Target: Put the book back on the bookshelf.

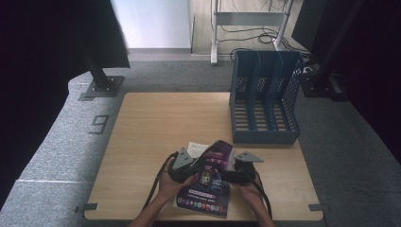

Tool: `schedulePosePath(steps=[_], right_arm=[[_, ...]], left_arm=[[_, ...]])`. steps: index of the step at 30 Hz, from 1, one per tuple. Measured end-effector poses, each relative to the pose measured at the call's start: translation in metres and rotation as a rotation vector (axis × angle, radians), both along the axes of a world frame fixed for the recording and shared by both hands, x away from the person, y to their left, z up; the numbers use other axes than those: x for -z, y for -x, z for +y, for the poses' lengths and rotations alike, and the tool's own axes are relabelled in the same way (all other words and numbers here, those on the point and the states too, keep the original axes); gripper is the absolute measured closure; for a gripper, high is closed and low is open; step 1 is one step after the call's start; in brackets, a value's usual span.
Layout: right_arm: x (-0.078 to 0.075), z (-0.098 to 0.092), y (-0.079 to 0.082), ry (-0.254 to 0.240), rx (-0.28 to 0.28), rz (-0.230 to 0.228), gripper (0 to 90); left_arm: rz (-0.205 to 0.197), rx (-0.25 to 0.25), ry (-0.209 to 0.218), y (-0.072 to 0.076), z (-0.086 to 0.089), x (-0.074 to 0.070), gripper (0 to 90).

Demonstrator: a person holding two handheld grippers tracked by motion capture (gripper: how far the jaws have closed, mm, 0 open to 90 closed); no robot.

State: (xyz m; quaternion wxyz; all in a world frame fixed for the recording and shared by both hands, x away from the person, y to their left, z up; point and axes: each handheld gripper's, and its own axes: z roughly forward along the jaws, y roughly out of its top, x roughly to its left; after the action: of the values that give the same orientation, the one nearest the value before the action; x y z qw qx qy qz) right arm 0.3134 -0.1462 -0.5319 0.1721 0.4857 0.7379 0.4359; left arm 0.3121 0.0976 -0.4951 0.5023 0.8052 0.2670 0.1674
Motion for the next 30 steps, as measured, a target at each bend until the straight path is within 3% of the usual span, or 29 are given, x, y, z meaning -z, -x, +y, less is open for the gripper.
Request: schedulePosePath(steps=[20,30], right_arm=[[-0.009,-0.006,-0.002,-0.057,-0.02,-0.018,13.3],[-0.007,-0.006,-0.007,-0.117,-0.068,0.029,11.8]], left_arm=[[-0.046,0.039,0.041,0.01,0.009,-0.021,87.6],[-0.057,0.061,0.054,0.013,0.009,-0.025,87.6]])
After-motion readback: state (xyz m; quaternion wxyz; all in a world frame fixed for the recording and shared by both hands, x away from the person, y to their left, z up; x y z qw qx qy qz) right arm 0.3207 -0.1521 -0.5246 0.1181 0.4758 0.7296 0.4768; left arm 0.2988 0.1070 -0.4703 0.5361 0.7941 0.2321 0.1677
